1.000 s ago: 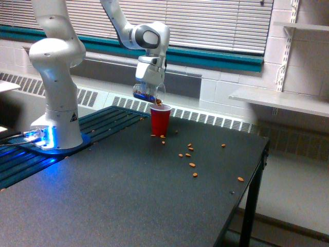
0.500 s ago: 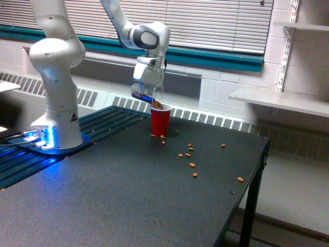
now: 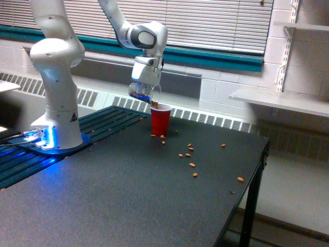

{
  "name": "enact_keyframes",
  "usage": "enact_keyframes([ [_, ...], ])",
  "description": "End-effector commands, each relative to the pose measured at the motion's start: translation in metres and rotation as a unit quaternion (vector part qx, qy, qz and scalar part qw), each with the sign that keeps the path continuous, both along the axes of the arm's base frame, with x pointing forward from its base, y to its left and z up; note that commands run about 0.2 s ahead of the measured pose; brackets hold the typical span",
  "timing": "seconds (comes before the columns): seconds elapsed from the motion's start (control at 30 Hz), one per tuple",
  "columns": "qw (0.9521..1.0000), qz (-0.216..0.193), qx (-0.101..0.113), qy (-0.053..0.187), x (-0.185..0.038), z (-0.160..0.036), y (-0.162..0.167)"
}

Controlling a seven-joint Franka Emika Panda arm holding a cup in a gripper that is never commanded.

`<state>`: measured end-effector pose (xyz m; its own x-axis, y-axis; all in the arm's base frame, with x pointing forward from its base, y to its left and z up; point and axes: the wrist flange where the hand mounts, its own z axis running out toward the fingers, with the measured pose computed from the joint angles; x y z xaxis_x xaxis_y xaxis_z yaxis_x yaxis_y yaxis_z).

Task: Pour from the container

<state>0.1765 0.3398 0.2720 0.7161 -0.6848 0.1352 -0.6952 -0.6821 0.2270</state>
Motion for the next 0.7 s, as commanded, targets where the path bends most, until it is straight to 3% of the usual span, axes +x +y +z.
enact_keyframes([
  [0.03, 0.9999, 0.009, 0.004, 0.005, 0.003, 0.001, -0.005],
  [0.7, 0.9996, 0.025, 0.006, 0.007, 0.013, 0.006, -0.015],
])
